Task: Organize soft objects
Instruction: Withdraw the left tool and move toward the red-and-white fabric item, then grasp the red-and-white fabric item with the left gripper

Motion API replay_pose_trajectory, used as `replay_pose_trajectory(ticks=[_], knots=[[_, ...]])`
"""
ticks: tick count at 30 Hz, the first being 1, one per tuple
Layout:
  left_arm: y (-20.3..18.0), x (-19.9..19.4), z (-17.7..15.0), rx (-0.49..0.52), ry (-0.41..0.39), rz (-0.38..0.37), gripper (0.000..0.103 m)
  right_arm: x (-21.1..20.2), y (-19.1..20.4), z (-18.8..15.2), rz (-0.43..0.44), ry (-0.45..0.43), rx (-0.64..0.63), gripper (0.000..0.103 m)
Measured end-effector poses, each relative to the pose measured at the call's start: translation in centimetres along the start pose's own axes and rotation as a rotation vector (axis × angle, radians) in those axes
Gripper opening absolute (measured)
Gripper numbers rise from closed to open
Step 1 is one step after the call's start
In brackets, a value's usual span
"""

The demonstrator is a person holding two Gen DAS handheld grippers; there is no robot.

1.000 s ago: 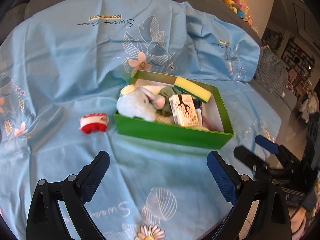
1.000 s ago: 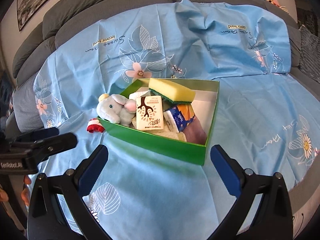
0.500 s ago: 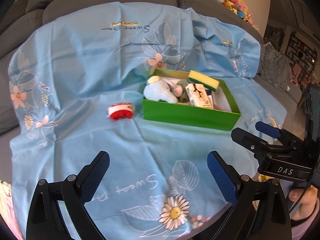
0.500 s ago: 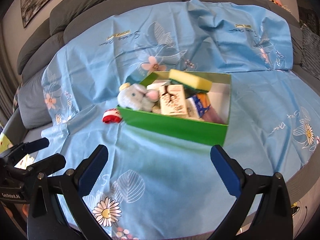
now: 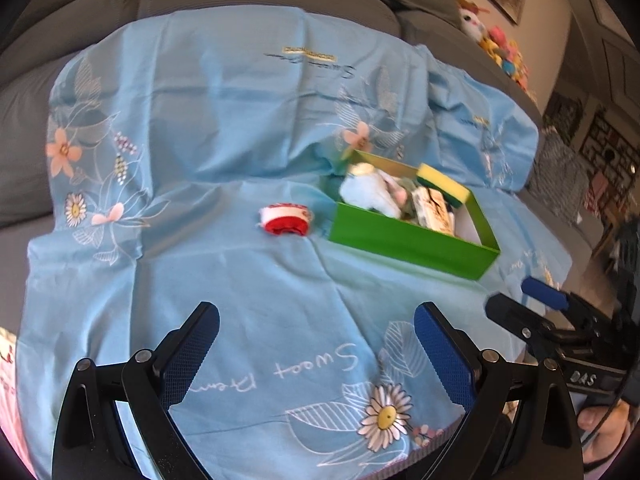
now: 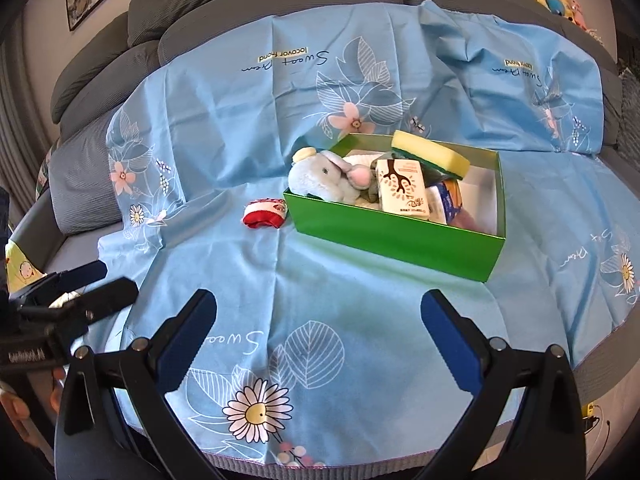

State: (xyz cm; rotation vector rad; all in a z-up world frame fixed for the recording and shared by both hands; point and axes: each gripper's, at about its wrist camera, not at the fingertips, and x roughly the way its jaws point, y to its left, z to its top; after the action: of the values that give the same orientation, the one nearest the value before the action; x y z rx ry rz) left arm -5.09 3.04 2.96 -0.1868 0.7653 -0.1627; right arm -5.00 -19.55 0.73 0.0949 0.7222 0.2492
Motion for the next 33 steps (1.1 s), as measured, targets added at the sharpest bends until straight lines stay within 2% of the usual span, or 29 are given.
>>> replay_pose_trajectory(ticks=[8,16,24,33], knots=[[4.8,1.4,0.0,-0.085,0.008,0.007,0.098,0.9,2.2,-0.3,0.004,0.008,-0.034,0.102],[9.7,4.5,0.2,-0.195,0.034,0.029,0.098,2.9,4.0,-0.7,0.016,0.043,-0.091,0.102],[8.8,10.6,3.2,-0.139,0.085,-0.023,0.098,5.1,4.4,-0.7,0.038,0.054,-0.139,0.102],[7.8,19.1,7.4,-0.135,0.168,-0.050,0.098,7.2,2.8,-0.6,0.039,0.069,-0.145,0.102]])
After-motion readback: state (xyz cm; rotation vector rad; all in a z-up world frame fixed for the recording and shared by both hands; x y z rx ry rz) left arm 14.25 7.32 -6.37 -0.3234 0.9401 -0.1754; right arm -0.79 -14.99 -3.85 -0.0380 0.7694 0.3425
